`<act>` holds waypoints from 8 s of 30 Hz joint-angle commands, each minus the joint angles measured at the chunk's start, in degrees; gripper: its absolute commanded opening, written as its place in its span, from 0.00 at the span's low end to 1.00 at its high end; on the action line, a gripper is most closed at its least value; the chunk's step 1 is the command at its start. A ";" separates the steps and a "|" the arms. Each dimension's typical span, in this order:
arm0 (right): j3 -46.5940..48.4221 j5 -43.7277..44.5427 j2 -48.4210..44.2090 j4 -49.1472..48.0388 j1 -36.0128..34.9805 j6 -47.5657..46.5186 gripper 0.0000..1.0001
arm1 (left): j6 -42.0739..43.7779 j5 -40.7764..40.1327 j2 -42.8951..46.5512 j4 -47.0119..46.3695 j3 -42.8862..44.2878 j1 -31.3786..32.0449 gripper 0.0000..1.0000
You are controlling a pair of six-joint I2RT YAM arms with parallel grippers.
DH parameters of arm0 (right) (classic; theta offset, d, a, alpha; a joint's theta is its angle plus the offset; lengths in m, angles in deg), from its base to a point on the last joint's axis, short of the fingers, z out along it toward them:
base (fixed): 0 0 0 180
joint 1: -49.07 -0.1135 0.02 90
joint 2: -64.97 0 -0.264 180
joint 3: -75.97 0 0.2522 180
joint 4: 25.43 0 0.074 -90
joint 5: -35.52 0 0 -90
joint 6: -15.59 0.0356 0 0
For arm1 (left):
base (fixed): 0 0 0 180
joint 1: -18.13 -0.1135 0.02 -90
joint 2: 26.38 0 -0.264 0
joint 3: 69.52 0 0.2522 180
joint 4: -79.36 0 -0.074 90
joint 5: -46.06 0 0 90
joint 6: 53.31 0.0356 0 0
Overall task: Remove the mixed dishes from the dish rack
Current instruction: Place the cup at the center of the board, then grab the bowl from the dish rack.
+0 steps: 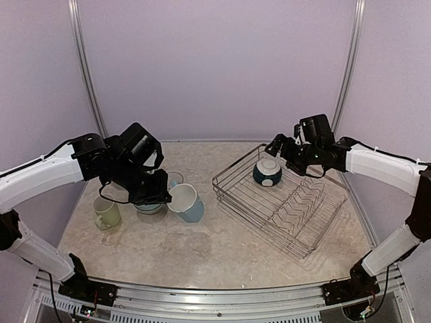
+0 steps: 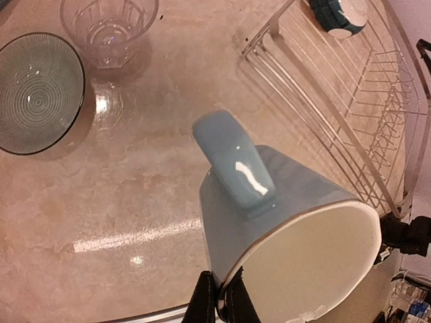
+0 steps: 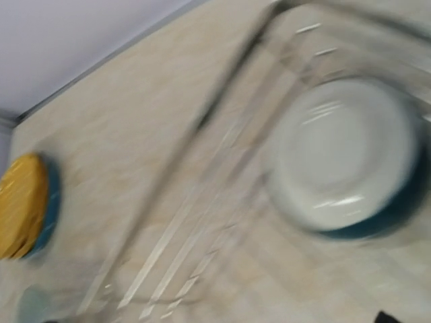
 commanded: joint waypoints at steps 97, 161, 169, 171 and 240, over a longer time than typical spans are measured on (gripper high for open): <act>4.13 -4.03 26.07 -9.81 11.46 11.57 1.00 | -25.63 51.52 17.37 -39.44 -7.04 -57.75 0.99; -4.76 -16.01 22.88 -23.71 11.94 17.61 1.00 | 11.71 -12.05 -5.92 -26.44 -8.22 -34.61 0.99; -1.61 -12.18 23.82 -15.69 11.31 17.39 1.00 | 11.89 -12.25 -3.48 -26.99 -8.61 -34.28 0.99; 0.19 -12.16 24.87 -14.49 11.22 16.63 1.00 | 12.26 -12.96 -3.31 -27.22 -8.69 -34.26 0.99; -1.15 -5.75 29.88 -33.45 5.91 24.06 1.00 | 17.92 -13.85 13.85 -17.74 0.87 -28.18 0.99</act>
